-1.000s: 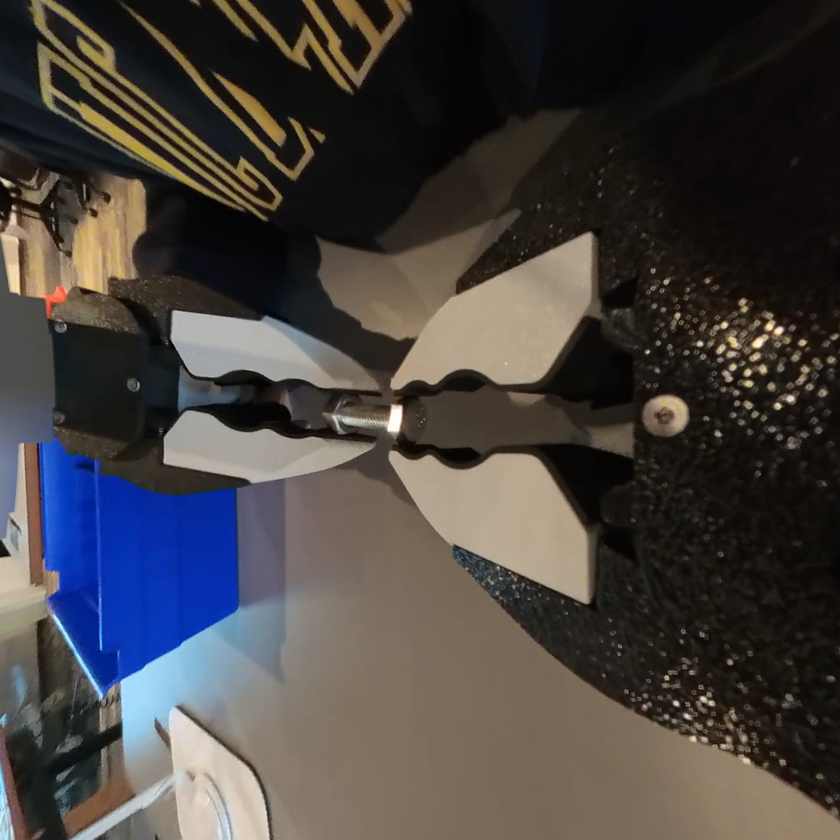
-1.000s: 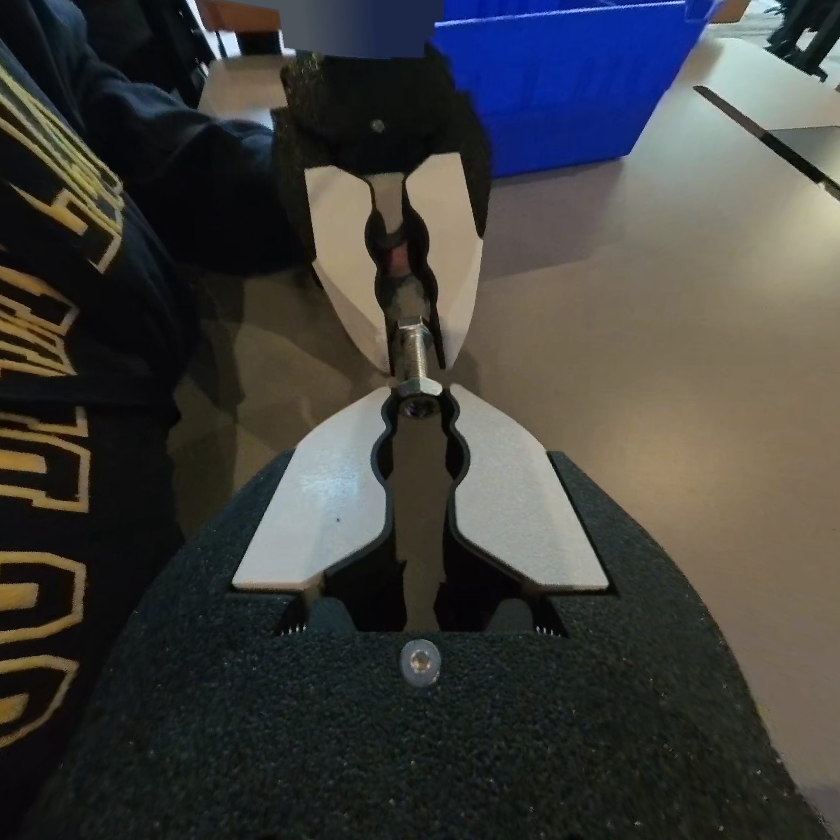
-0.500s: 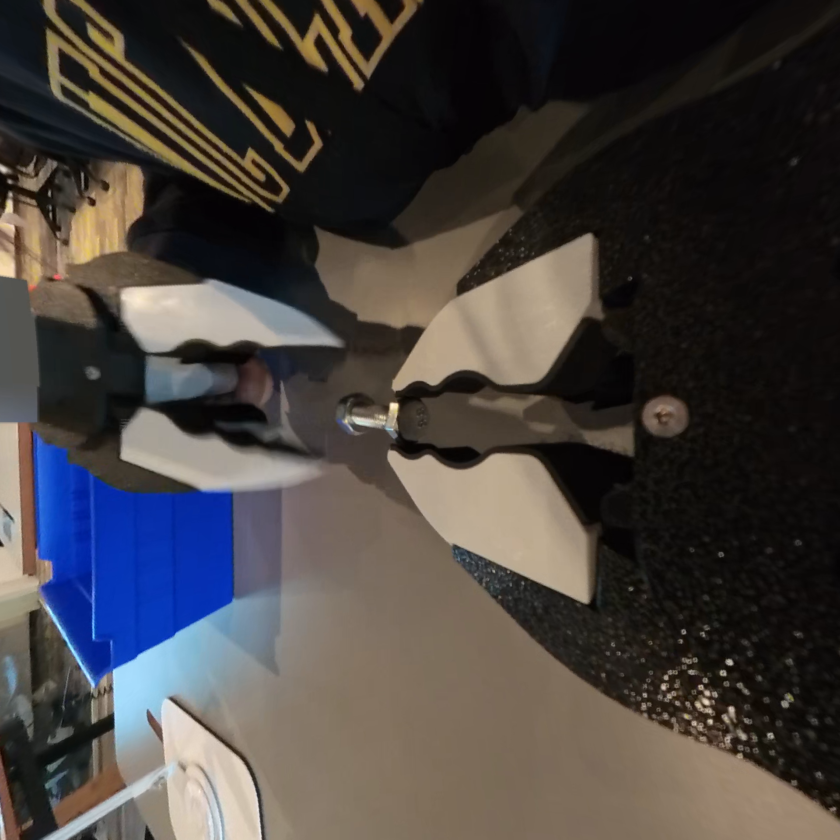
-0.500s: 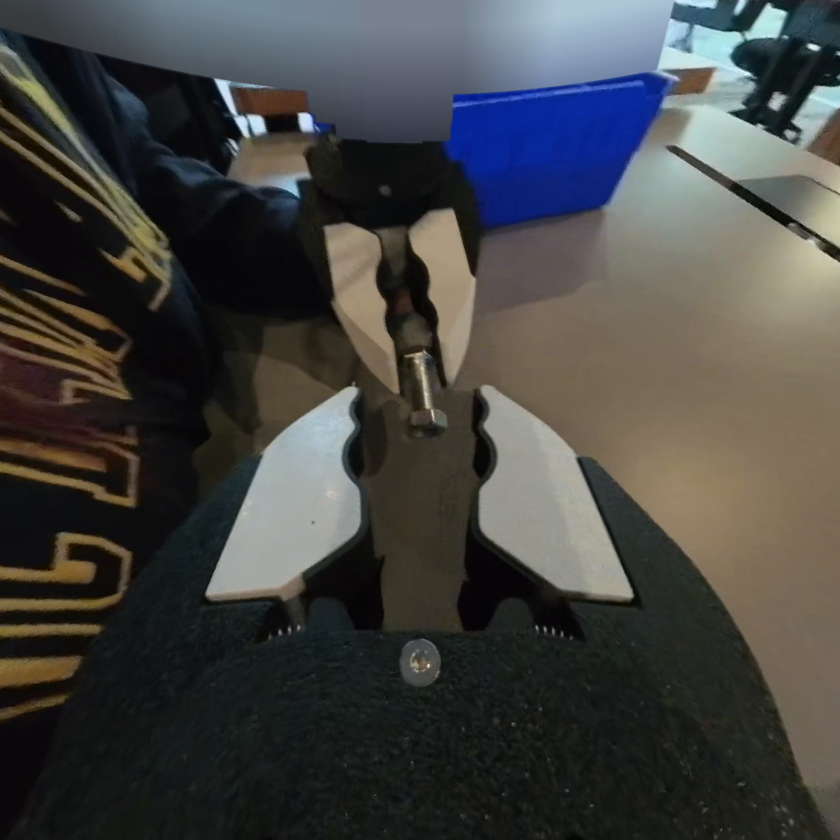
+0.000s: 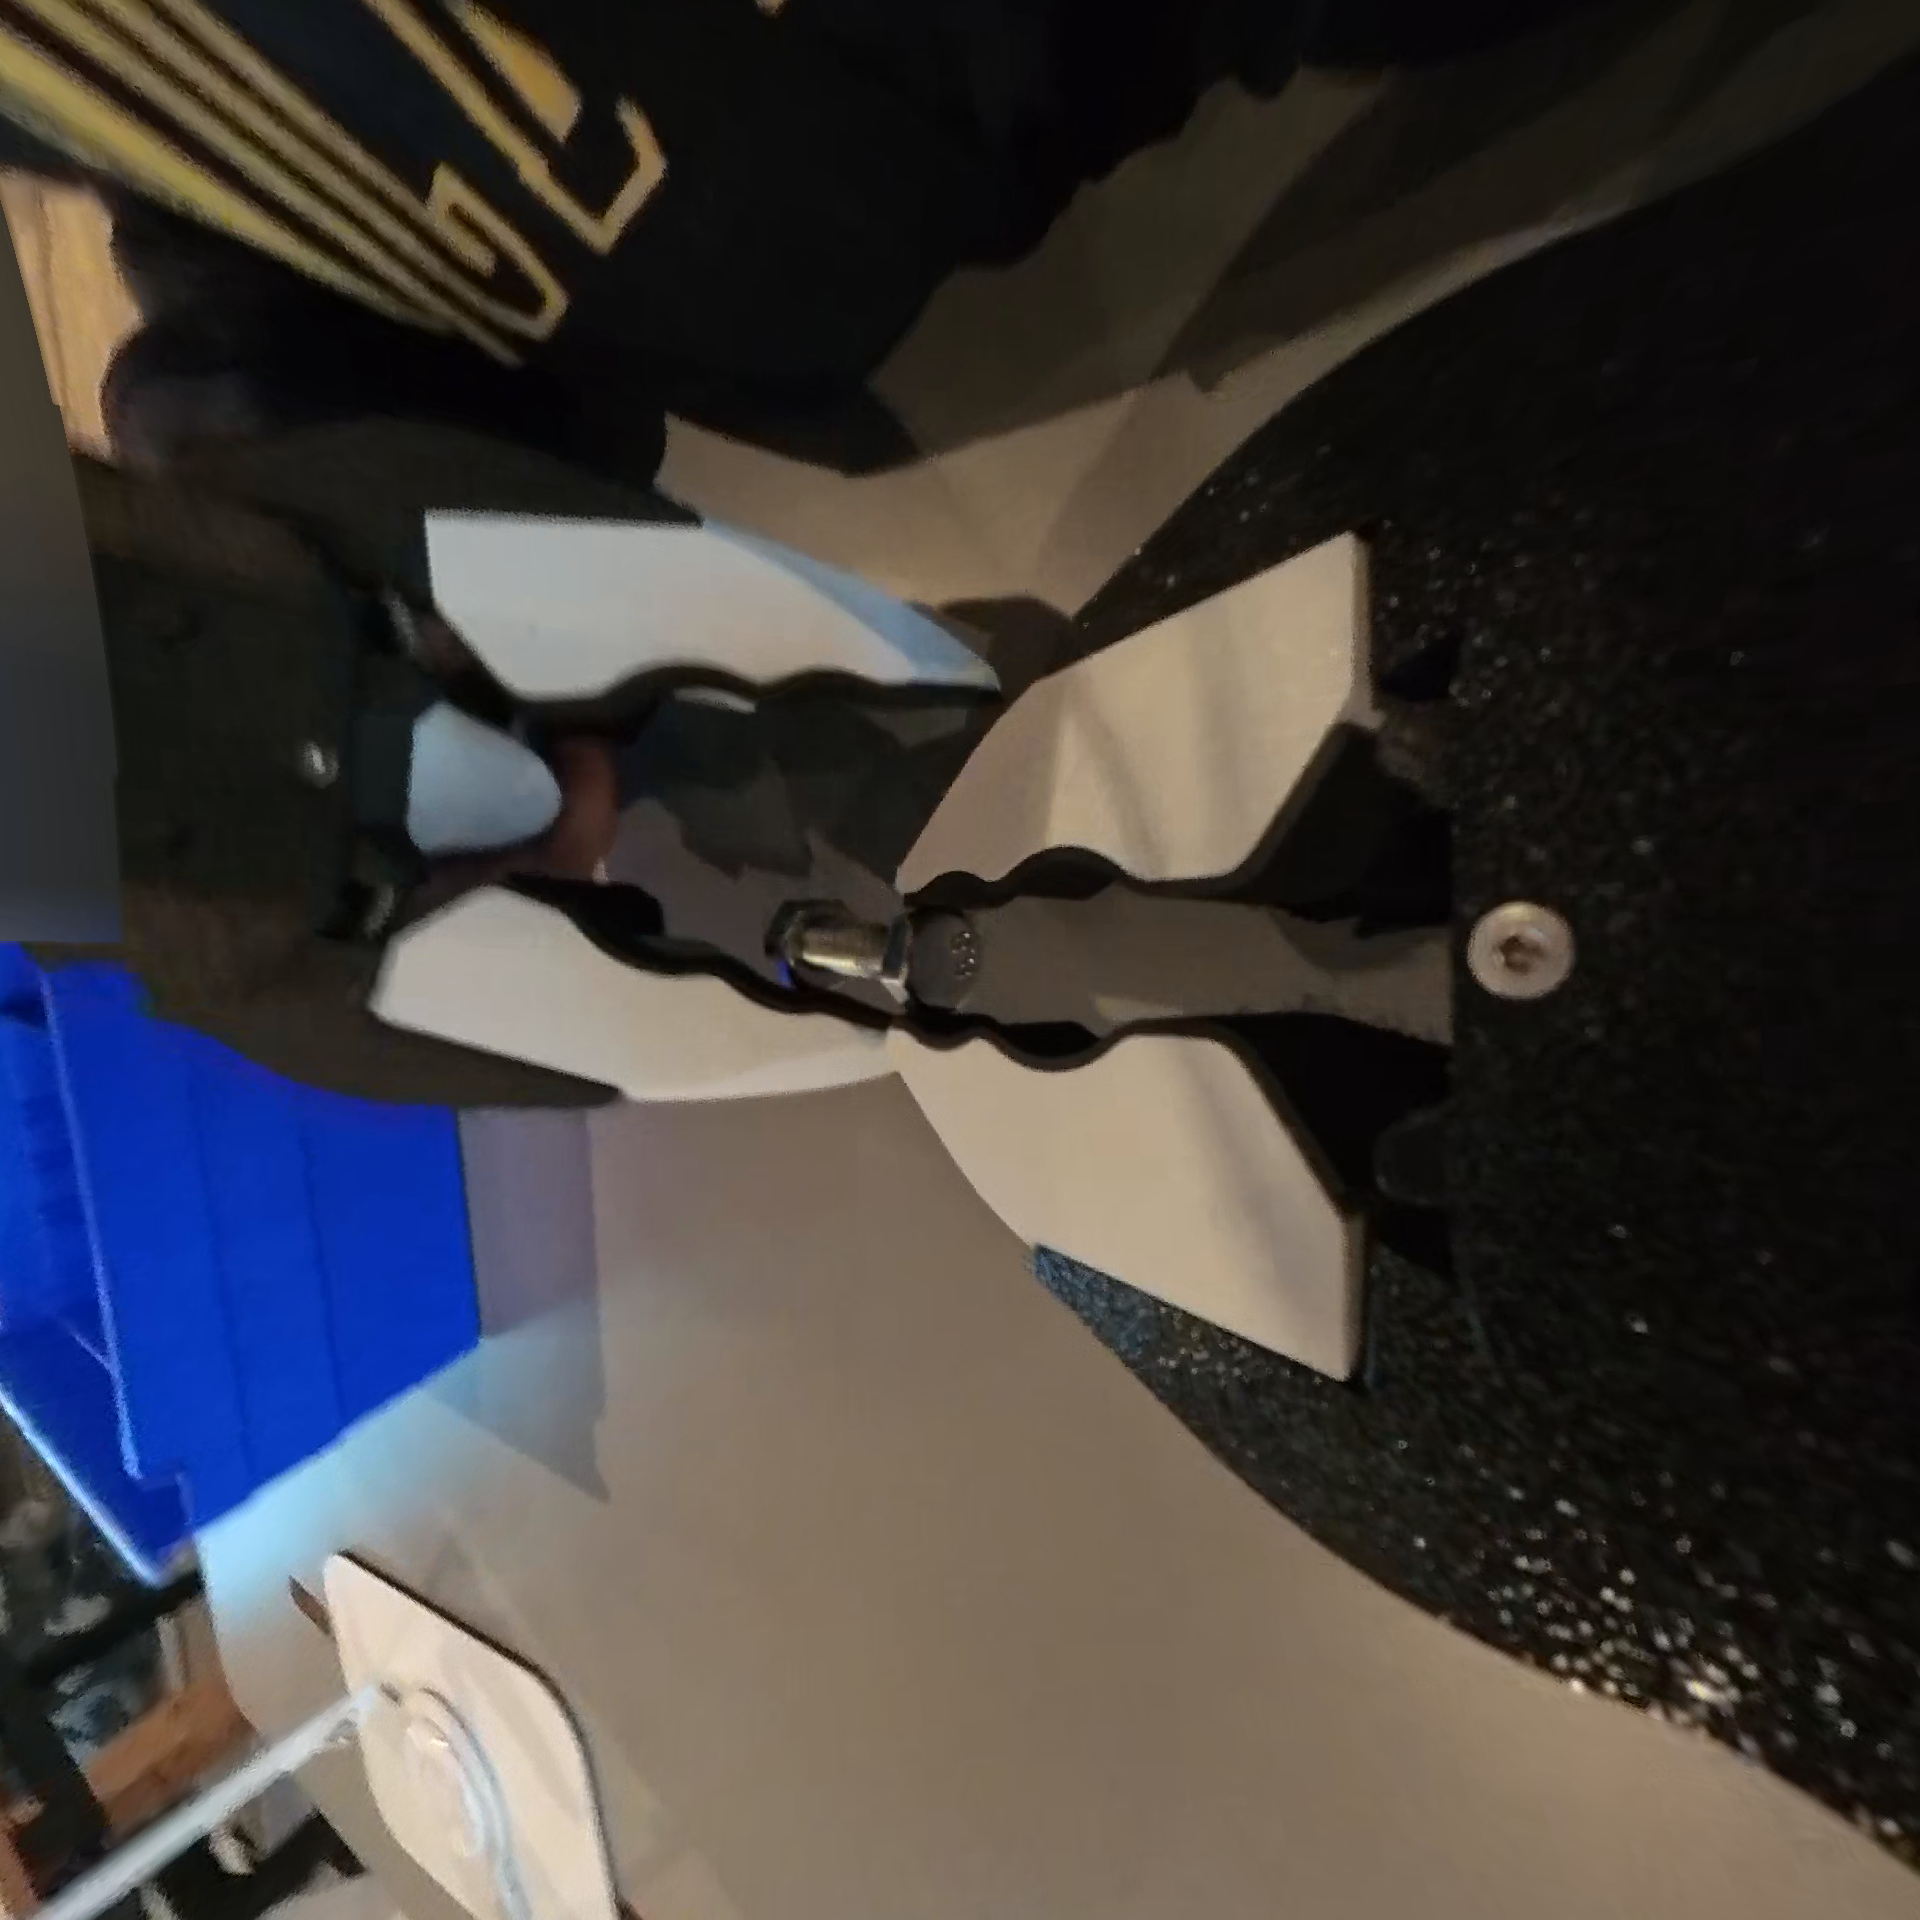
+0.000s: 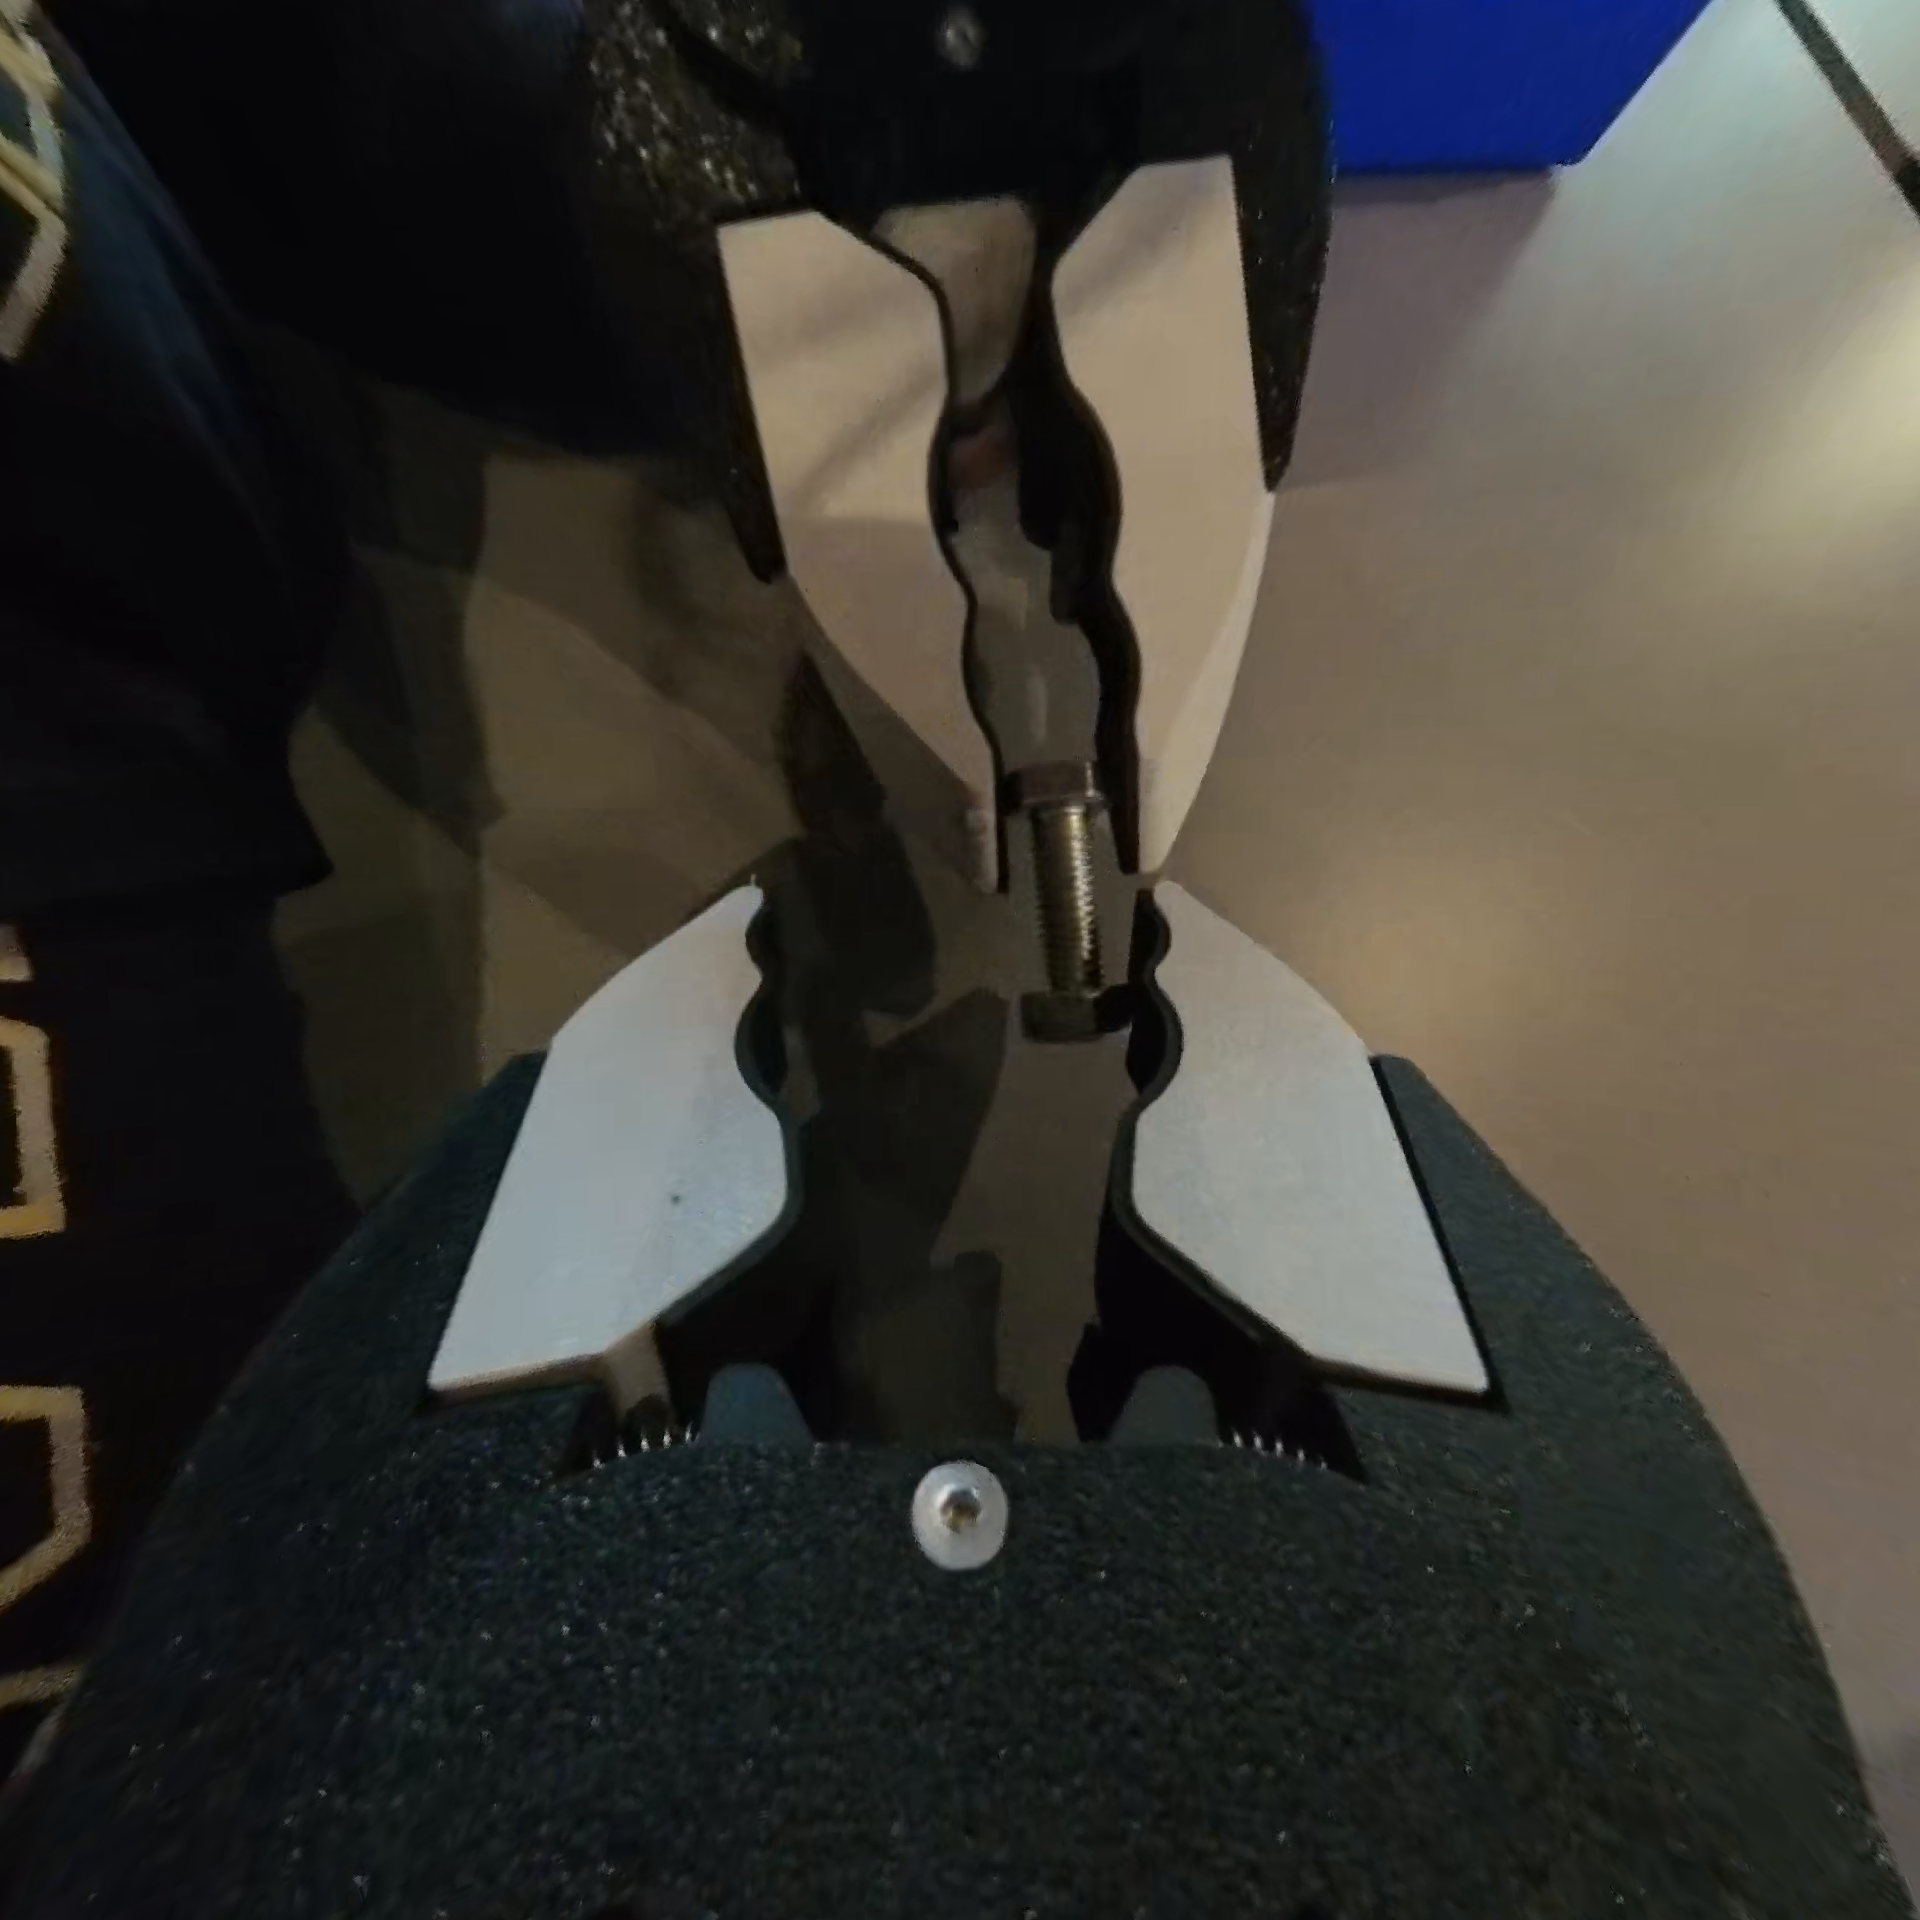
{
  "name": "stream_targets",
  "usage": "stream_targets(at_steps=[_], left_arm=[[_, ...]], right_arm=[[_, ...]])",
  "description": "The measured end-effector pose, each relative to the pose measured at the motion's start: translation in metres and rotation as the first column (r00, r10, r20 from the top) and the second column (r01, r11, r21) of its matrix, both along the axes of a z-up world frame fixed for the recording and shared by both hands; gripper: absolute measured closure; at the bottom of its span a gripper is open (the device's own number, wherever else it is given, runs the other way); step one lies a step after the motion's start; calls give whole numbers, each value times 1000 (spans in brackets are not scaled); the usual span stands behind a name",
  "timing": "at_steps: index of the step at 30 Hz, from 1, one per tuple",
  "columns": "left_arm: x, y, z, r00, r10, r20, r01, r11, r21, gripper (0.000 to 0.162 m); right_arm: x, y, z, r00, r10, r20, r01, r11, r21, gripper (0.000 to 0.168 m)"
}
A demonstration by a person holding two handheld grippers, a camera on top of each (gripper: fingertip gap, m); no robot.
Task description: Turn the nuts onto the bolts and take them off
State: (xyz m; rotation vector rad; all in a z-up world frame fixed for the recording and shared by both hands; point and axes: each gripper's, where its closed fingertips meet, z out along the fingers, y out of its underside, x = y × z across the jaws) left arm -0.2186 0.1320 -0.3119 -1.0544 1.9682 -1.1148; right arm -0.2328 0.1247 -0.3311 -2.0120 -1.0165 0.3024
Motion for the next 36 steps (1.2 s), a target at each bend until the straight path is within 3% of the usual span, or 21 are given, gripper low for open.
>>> stream_targets(at_steps=[5, 9, 12, 18, 24, 28, 31, 36], left_arm=[[3, 20, -13, 986, 132, -105, -131, 991, 8, 144], [0, 10, -11, 996, 66, -62, -63, 996, 63, 144], [0, 1, -8, 1000, 22, -18, -20, 994, 103, 144], [3, 12, -7, 993, 113, -45, -111, 993, 34, 144], [2, 22, -25, 965, 208, -160, -199, 977, 73, 144], [2, 26, -24, 960, 216, -177, -214, 976, 27, 144], [2, 26, -23, 960, 220, -171, -219, 975, 27, 144], [3, 30, -24, 955, 235, -180, -236, 972, 21, 144]], right_arm=[[7, 2, 10, 1000, -18, 19, 16, 997, 73, 112], [19, 10, -2, 994, -94, 63, 92, 995, 36, 96], [14, 6, -14, 995, -63, 77, 65, 998, -25, 94], [13, 7, -7, 994, -55, 95, 53, 998, 22, 94], [20, 7, -5, 990, -68, 120, 62, 997, 48, 111], [22, 9, -6, 985, -74, 153, 64, 995, 70, 112], [34, 15, -9, 973, -133, 189, 120, 989, 82, 114], [56, 17, -11, 965, -234, 120, 235, 972, 7, 122]])
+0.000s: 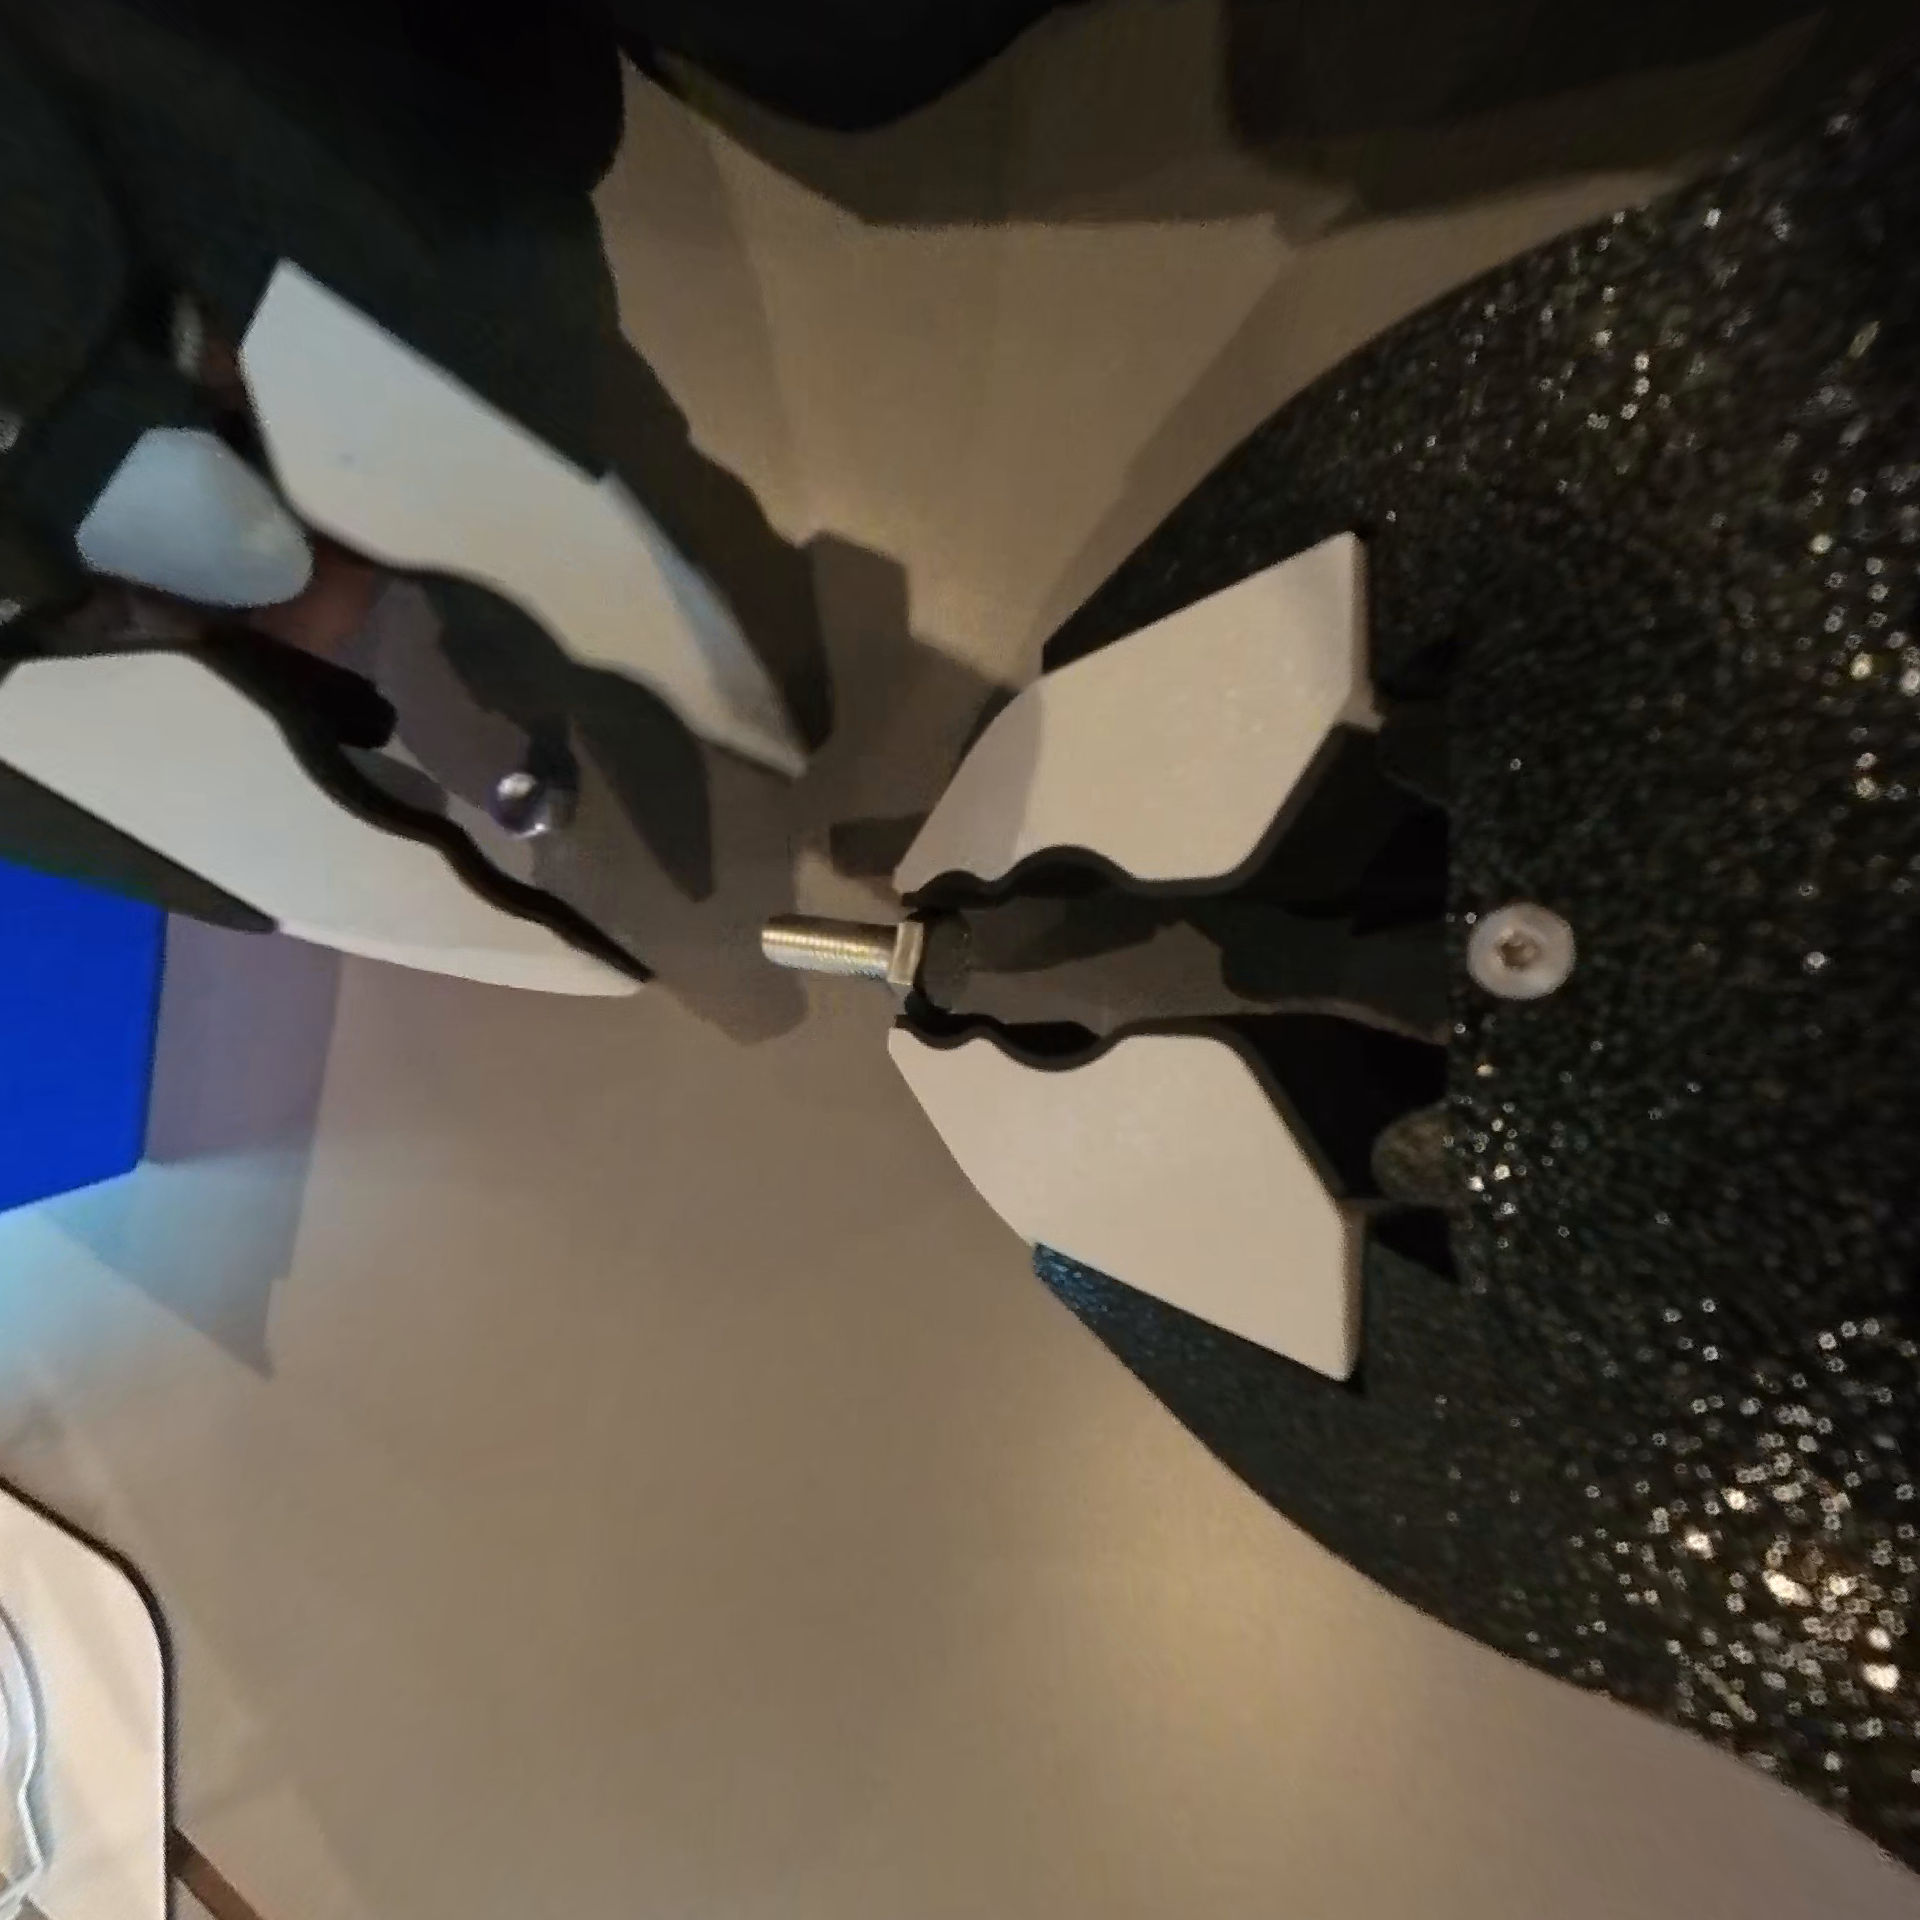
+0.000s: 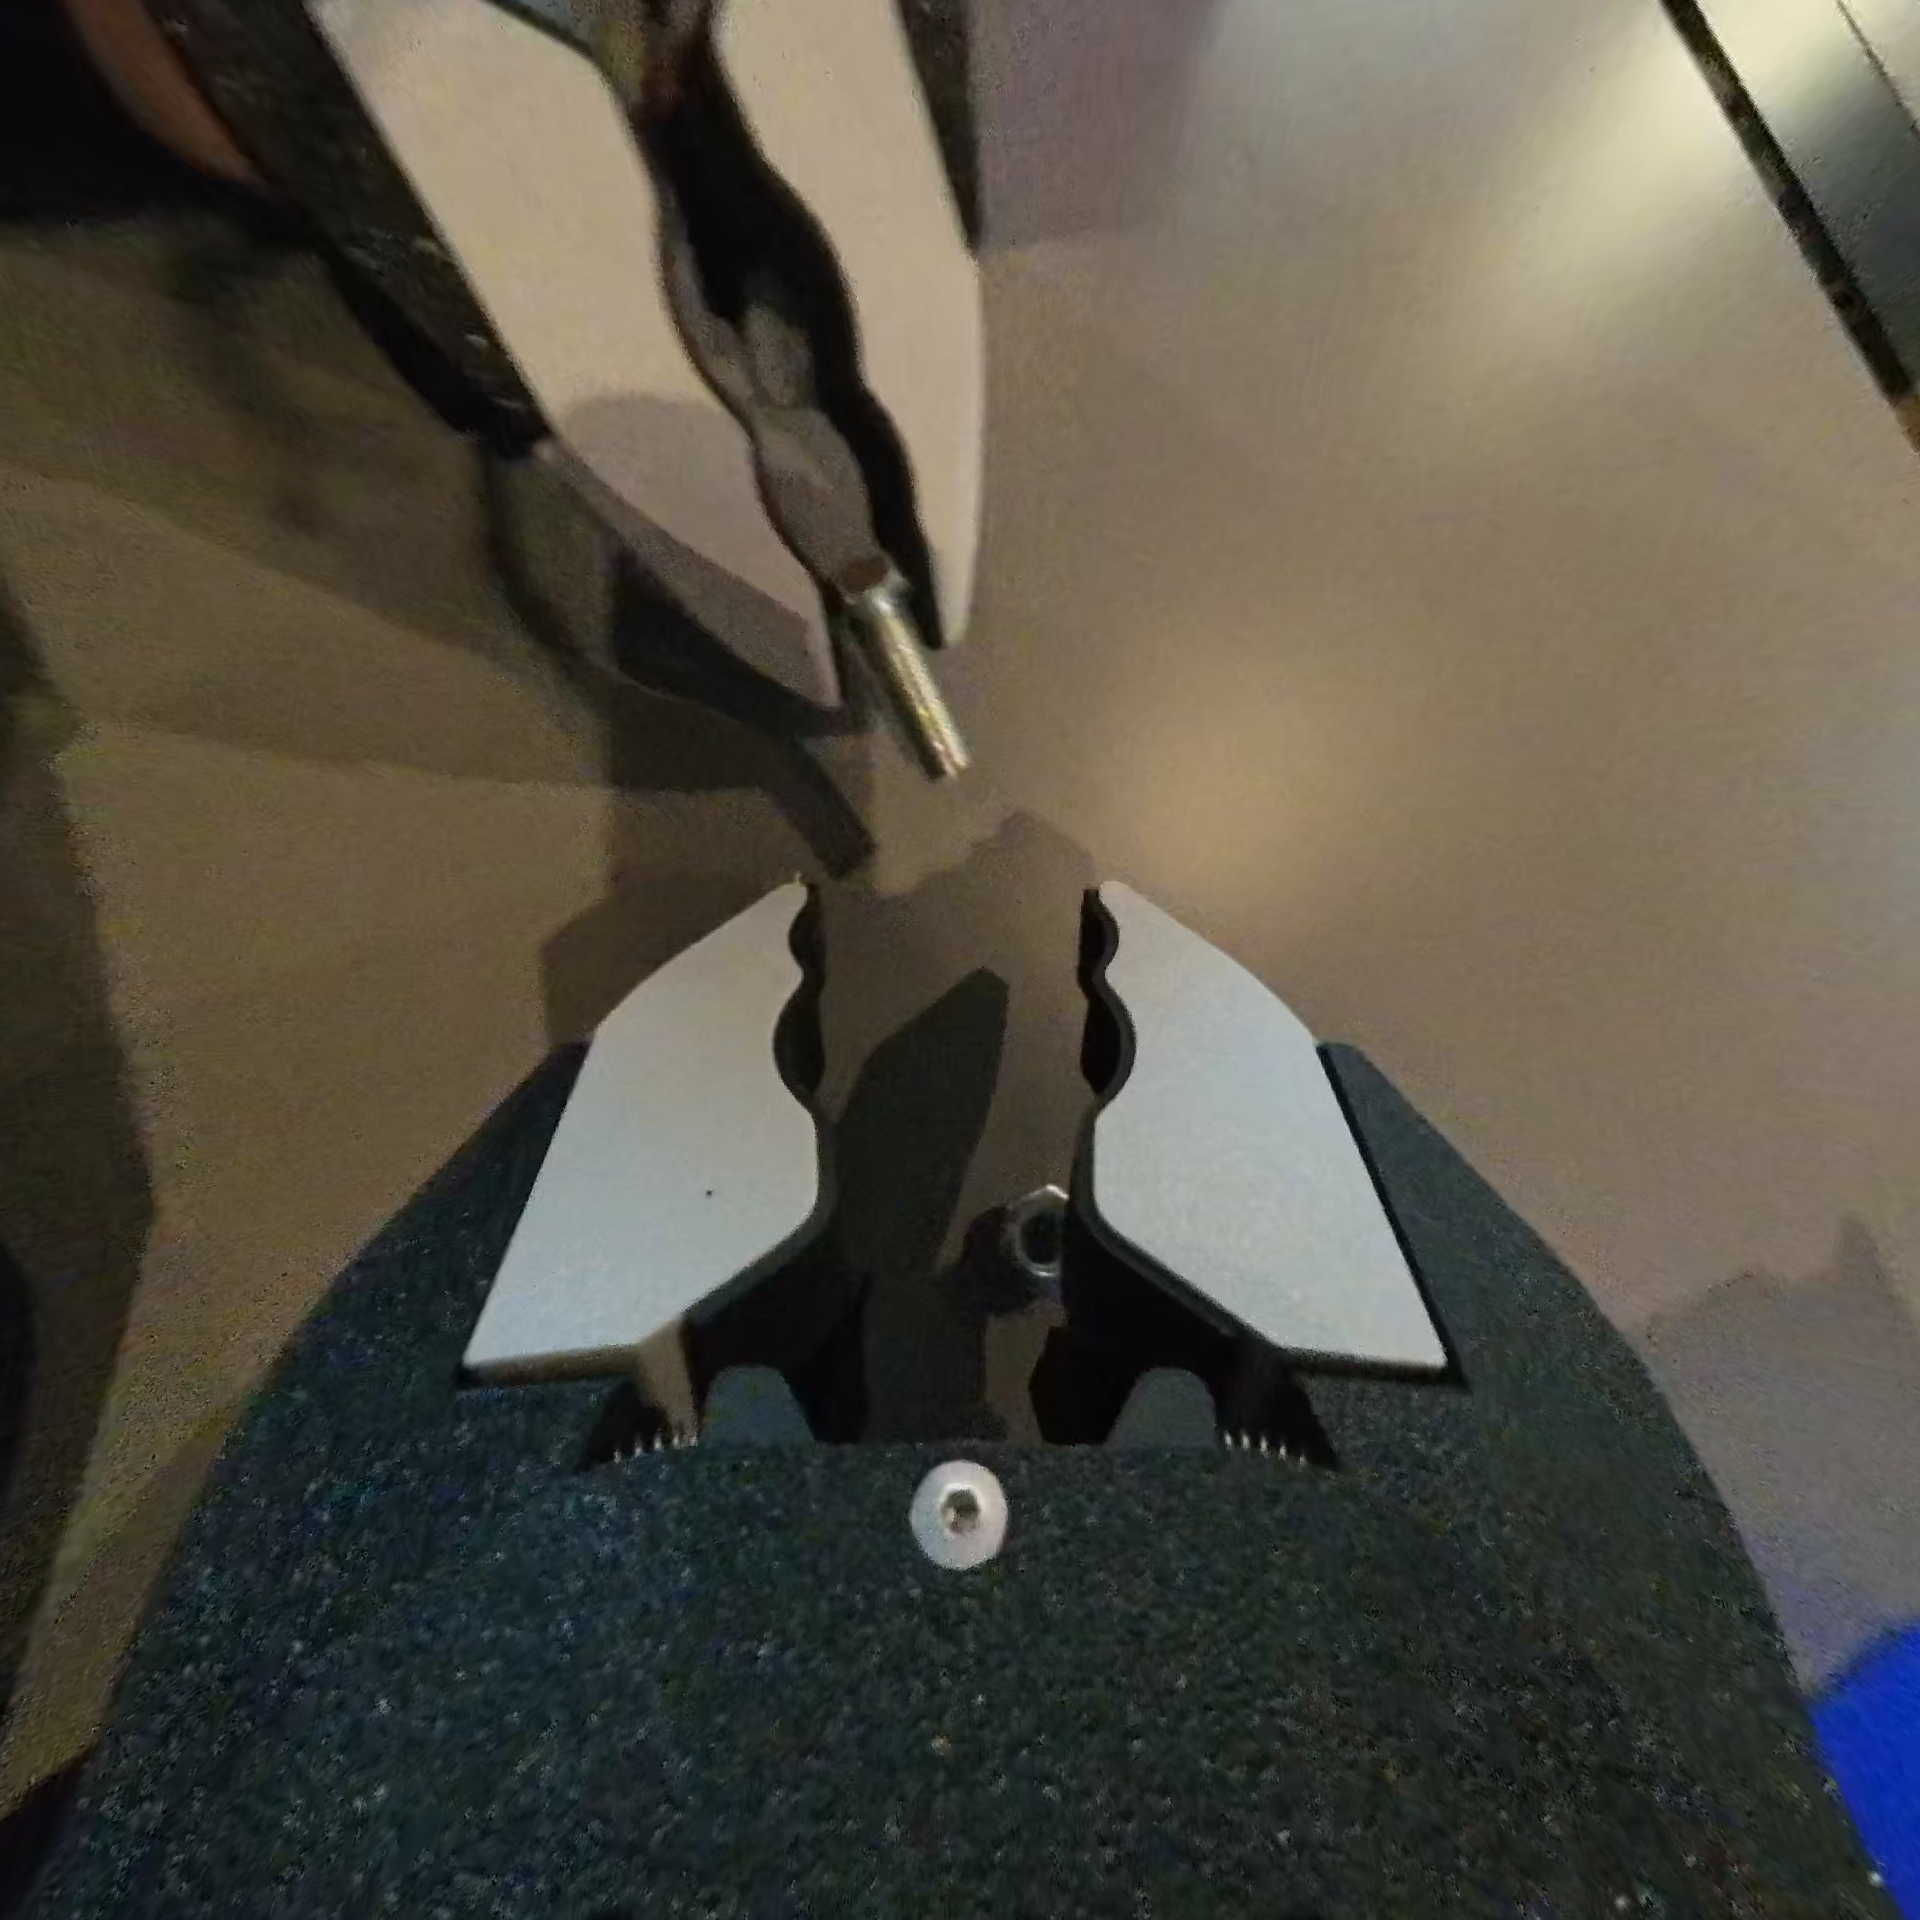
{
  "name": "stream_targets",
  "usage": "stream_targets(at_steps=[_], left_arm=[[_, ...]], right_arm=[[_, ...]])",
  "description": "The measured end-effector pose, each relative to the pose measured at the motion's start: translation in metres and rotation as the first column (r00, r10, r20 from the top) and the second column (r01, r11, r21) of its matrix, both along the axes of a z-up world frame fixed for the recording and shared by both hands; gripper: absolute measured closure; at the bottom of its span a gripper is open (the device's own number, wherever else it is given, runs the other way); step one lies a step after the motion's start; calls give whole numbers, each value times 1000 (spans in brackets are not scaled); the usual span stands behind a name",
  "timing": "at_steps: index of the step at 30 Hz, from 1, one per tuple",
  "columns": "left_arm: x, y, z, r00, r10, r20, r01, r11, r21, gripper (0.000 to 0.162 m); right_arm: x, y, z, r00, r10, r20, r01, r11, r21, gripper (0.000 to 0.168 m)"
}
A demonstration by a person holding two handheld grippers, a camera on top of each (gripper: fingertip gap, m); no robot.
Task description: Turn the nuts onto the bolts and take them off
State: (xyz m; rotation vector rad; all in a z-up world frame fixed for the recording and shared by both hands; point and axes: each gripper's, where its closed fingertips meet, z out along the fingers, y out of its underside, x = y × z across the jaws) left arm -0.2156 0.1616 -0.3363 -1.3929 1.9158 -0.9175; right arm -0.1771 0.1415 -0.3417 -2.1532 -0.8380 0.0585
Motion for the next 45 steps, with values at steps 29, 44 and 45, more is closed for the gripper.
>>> stream_targets(at_steps=[29, 44, 45], left_arm=[[3, 9, -1, 999, 51, 6, -50, 999, -18, 143], [1, 9, 3, 998, 50, 25, -48, 997, -63, 143], [2, 9, 3, 998, 47, 29, -45, 997, -64, 143]], right_arm=[[45, -38, 3, 830, -535, -158, 530, 845, -76, 151], [199, -170, 162, 545, -804, -238, 829, 475, 296, 151], [219, -186, 160, 499, -848, -178, 846, 433, 311, 151]])
